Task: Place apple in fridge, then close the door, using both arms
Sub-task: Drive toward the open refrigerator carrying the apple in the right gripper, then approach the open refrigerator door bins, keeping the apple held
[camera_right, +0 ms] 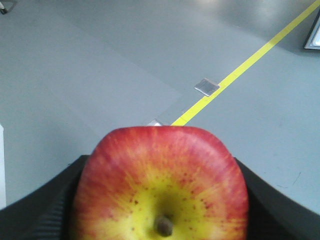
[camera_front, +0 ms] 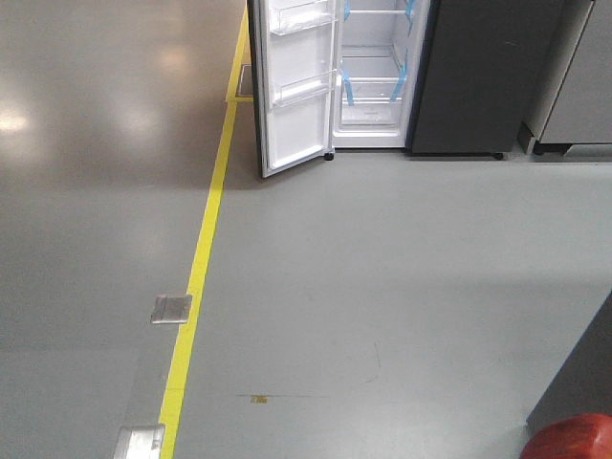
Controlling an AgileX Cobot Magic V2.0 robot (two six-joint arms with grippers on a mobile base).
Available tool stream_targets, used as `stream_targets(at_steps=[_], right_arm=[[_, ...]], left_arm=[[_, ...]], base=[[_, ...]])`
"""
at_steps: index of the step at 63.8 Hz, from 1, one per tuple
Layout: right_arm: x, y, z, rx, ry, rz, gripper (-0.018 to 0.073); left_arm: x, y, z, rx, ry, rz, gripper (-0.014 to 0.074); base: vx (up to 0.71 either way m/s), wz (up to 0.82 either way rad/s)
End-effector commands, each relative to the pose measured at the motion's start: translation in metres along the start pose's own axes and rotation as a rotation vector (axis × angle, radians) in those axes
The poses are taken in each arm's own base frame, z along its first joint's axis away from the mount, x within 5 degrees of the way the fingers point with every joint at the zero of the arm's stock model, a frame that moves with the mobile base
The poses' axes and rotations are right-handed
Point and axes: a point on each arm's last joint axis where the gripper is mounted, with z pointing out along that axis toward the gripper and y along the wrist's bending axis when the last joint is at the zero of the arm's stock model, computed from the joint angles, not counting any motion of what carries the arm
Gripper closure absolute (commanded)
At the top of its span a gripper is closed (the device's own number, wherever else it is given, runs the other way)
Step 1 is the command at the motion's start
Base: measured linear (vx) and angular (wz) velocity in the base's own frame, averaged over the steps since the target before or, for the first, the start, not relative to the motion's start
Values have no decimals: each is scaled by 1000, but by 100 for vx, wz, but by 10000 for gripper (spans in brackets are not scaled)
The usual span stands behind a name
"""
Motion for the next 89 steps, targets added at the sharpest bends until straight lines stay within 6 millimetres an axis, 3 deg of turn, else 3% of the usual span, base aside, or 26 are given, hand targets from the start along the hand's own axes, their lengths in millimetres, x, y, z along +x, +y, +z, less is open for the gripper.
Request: stream_targets(at_steps=[1,89], right_arm=[[-13,0,-5,10,-92,-2,172],[-13,0,-5,10,-92,-2,172]], left_arm=[[0,0,-1,4,-64,-14,603],[0,0,-1,4,-64,-14,603]], base=[[23,-1],[23,1]])
